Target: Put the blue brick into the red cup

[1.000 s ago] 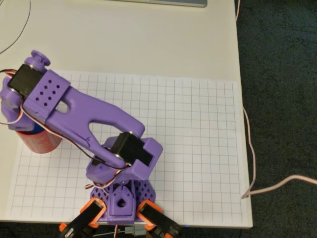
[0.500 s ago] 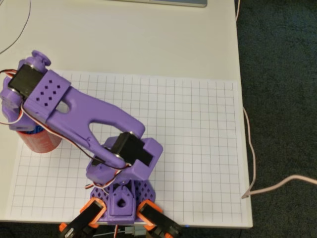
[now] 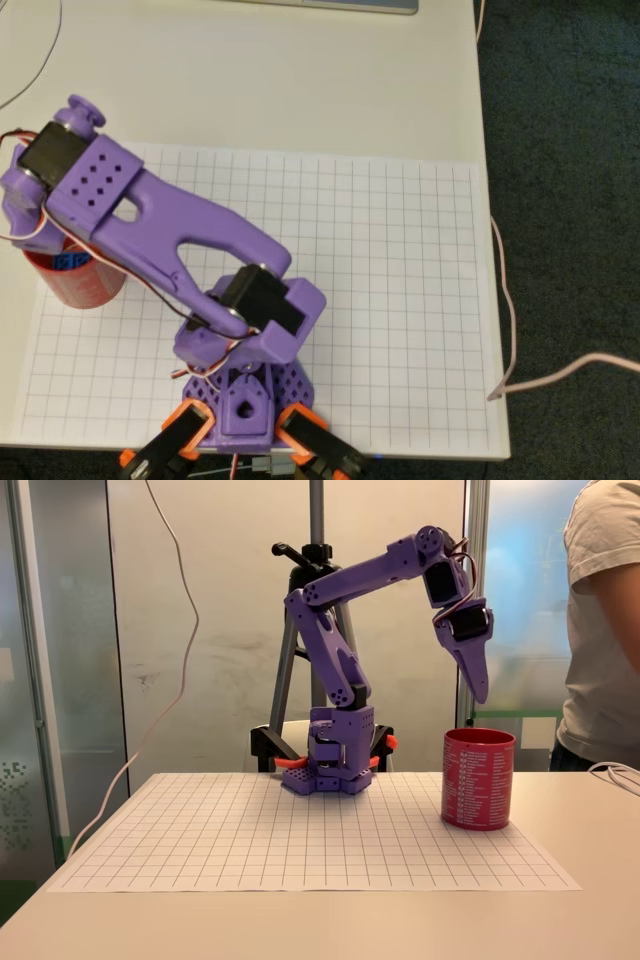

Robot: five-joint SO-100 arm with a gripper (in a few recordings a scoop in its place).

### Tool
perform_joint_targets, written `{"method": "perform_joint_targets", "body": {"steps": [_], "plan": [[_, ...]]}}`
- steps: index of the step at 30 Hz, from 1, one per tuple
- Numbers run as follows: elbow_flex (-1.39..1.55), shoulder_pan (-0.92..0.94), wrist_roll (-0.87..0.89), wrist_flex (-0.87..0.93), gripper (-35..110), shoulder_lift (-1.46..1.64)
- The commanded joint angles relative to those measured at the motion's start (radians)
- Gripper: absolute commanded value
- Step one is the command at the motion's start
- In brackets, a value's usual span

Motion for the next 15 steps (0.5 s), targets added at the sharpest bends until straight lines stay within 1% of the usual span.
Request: {"method": "perform_joint_targets", "body": {"steps": [1, 4, 7, 15], "plan": [[0.005, 0.009, 0.002, -0.006, 0, 0.028], [0.040, 0.075, -0.021, -0.060, 1, 0.034], [0.158, 0.215, -0.074, -0.207, 1, 0.072], [0.348, 0.678, -0.360, -0.468, 3, 0.150]]}}
